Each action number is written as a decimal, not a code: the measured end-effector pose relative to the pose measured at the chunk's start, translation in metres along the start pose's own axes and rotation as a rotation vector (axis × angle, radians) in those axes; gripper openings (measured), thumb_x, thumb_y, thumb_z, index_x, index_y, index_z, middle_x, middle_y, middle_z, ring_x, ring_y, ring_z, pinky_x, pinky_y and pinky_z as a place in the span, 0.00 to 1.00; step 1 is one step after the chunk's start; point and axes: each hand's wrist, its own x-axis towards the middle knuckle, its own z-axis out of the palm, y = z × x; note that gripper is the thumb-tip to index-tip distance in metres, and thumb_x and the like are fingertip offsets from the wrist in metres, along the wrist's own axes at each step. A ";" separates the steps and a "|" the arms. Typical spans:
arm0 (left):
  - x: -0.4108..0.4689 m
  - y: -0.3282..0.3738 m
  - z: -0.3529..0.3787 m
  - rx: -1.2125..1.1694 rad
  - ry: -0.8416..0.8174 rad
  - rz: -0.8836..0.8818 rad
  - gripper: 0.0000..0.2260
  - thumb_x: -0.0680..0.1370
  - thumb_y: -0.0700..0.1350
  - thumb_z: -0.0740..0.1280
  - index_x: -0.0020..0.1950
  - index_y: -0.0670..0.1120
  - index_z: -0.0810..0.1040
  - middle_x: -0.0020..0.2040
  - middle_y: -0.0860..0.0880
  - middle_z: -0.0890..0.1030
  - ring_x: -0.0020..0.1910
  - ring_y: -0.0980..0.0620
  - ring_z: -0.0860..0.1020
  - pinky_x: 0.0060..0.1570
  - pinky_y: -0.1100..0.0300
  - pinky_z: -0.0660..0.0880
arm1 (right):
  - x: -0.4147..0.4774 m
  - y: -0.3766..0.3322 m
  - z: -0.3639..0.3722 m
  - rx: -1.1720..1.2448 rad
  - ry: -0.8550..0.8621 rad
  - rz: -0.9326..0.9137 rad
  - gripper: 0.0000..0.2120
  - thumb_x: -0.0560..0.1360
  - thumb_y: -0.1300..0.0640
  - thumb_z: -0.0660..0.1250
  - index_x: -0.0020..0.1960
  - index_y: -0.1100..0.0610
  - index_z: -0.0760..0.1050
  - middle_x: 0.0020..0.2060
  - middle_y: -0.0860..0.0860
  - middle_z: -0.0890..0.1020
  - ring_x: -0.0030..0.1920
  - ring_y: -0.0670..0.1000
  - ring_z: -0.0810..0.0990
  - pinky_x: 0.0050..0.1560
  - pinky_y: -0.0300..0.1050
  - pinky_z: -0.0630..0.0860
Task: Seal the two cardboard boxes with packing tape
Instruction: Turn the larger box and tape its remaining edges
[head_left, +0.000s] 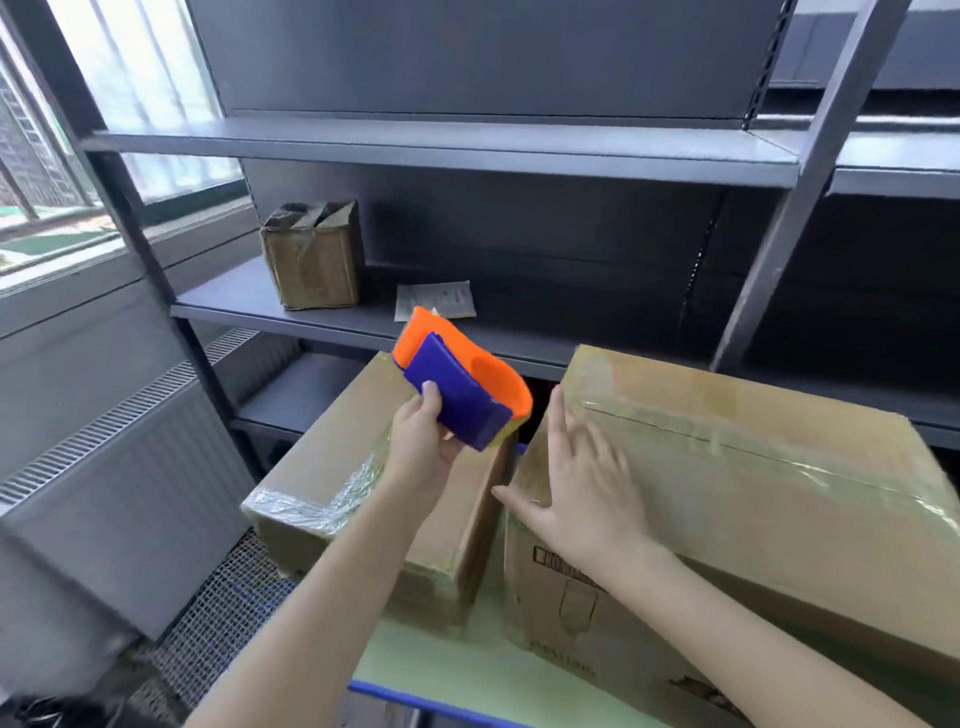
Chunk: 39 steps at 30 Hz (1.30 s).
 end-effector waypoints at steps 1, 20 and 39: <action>0.006 0.000 -0.012 -0.021 0.055 -0.023 0.13 0.83 0.46 0.54 0.49 0.42 0.74 0.41 0.47 0.80 0.36 0.54 0.81 0.32 0.60 0.79 | 0.001 -0.005 0.004 -0.042 -0.042 -0.002 0.47 0.71 0.28 0.53 0.76 0.55 0.38 0.74 0.55 0.57 0.73 0.57 0.56 0.71 0.53 0.57; 0.031 -0.017 -0.119 1.641 0.269 -0.011 0.12 0.79 0.40 0.57 0.39 0.37 0.74 0.47 0.35 0.79 0.45 0.39 0.76 0.40 0.53 0.69 | -0.015 -0.033 0.021 -0.377 0.056 -0.125 0.11 0.57 0.52 0.77 0.34 0.56 0.80 0.50 0.60 0.82 0.51 0.67 0.80 0.48 0.58 0.78; 0.043 -0.056 0.035 1.419 -0.373 0.549 0.20 0.81 0.44 0.57 0.73 0.41 0.64 0.74 0.44 0.64 0.74 0.47 0.57 0.71 0.57 0.51 | -0.088 0.039 0.011 -0.004 0.304 -0.752 0.03 0.62 0.55 0.68 0.35 0.52 0.80 0.48 0.46 0.84 0.61 0.52 0.77 0.59 0.47 0.76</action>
